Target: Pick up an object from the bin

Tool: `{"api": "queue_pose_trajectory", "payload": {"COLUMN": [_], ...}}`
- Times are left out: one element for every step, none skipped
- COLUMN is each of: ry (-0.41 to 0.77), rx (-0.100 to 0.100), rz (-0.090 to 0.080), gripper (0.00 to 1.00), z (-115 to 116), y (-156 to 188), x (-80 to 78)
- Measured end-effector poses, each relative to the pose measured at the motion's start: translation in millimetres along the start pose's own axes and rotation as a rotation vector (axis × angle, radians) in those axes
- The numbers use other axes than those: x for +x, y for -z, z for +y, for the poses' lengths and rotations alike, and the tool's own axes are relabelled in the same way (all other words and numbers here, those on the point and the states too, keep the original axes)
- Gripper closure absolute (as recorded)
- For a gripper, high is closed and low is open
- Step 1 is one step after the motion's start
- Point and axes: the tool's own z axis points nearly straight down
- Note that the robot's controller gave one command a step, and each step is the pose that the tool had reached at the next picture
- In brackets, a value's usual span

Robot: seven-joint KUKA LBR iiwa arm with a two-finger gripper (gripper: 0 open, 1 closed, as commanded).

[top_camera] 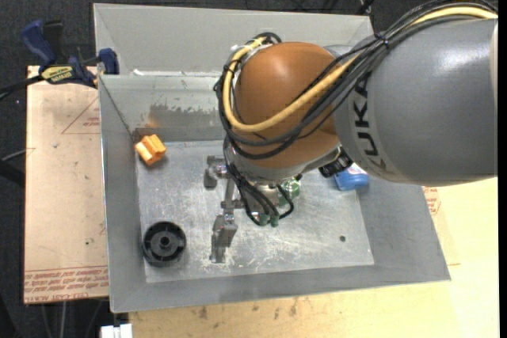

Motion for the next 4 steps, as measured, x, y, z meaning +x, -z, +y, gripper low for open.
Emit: {"api": "queue_pose_trajectory", "payload": {"ry": [-0.004, 0.06, 0.084, 0.147], "rx": [-0.002, -0.003, -0.003, -0.003], "rz": [-0.008, -0.014, -0.013, -0.012], "gripper": [0.0, 0.0, 0.0, 0.0], "z": [-1.1, 14.4, 23.2, 0.9], "y": [4.2, -41.5, -117.1, -149.2], "x": [-1.8, -8.3, -19.6, 1.1]}}
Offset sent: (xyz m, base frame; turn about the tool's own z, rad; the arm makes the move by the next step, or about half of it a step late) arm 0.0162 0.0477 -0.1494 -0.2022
